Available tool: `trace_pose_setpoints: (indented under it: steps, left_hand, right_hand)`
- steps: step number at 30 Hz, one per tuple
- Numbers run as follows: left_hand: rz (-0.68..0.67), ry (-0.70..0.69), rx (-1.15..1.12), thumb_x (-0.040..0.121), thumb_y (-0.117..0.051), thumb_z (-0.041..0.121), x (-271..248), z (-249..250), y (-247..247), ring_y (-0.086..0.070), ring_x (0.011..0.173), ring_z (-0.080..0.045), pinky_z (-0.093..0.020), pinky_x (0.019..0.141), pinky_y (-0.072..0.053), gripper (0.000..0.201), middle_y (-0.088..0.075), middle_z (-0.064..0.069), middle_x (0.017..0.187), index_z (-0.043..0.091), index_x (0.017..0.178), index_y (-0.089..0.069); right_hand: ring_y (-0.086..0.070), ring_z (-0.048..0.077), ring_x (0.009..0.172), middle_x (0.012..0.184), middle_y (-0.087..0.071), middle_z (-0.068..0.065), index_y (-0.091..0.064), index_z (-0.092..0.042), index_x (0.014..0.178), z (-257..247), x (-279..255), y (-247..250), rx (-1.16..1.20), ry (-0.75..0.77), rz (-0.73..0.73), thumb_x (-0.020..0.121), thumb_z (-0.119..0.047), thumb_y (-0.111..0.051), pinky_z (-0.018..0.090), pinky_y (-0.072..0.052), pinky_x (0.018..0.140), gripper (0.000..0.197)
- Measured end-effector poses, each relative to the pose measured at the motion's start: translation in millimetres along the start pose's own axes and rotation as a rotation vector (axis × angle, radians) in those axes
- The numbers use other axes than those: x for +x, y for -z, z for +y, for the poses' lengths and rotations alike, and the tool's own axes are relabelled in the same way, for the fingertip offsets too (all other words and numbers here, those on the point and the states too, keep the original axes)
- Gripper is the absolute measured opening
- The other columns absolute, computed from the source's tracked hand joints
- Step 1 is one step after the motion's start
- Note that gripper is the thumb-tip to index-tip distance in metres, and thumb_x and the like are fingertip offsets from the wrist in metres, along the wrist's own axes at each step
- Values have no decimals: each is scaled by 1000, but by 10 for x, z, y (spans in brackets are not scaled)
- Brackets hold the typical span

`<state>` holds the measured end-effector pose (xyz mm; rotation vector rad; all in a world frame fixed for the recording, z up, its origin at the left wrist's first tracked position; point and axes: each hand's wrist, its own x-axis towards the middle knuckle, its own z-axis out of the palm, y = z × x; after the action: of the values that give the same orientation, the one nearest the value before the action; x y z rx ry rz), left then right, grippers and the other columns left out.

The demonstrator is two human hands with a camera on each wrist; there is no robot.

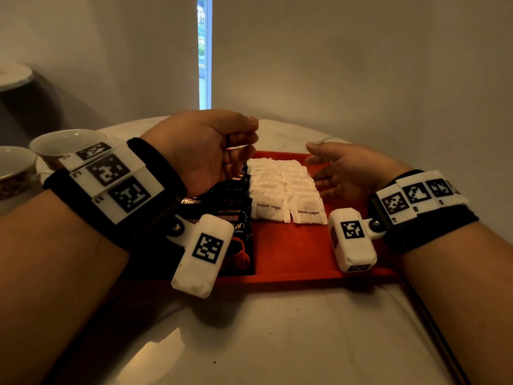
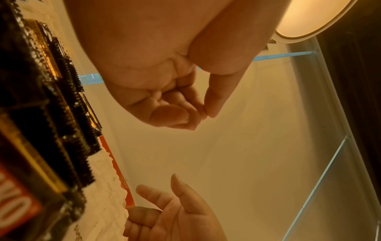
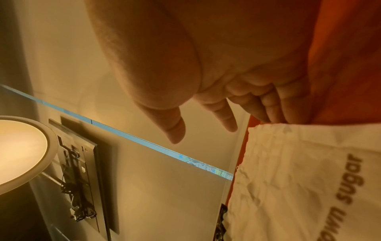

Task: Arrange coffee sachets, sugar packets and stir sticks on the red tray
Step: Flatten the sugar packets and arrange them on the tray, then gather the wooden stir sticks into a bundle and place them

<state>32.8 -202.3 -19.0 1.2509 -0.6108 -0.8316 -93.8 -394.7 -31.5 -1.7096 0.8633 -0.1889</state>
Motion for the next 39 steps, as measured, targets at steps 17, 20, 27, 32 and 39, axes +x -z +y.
trace_pose_setpoints:
  steps: [17, 20, 27, 32, 39]
  left_hand:
    - [67, 6, -51, 94, -63, 16, -50, -42, -80, -53, 48, -5, -16, 42, -39, 9, -64, 3, 69, 16, 85, -62]
    - [56, 7, -58, 96, -60, 17, -65, -40, -106, -41, 40, -3, -15, 37, -29, 7, -62, 3, 67, 17, 89, -58]
    - [31, 12, -37, 92, -63, 20, -100, -38, -149, -24, 41, -9, -21, 37, -21, 13, -32, 6, 51, 18, 88, -51]
    - [10, 4, -18, 91, -65, 24, -124, -21, -176, -22, 46, -10, -22, 42, -18, 13, -32, 7, 55, 19, 91, -53]
    - [18, 15, -27, 91, -64, 20, -121, -38, -202, -25, 48, -9, -22, 46, -18, 14, -36, 7, 56, 19, 91, -50]
  right_hand:
    - [-68, 21, 94, 105, -74, 6, -70, -13, 110, -188, -386, -45, -192, 291, 124, 96, -37, -62, 35, -50, 73, 29]
    - [-64, 22, 79, 92, -75, 7, -73, -9, 101, -143, -492, 56, -220, 269, 129, 96, -29, -62, 33, -46, 65, 23]
    - [-61, 21, 77, 98, -73, 11, -73, -15, 99, 22, -670, 541, -551, 73, 308, 92, -32, -67, 33, -45, 63, 20]
    - [-68, 27, 82, 101, -73, 12, -71, -16, 102, 170, -839, 692, -875, -247, 106, 89, -32, -73, 35, -51, 66, 21]
    - [-76, 27, 83, 88, -77, 10, -71, -14, 95, 244, -789, 610, -1046, -286, 141, 91, -8, -66, 45, -62, 83, 8]
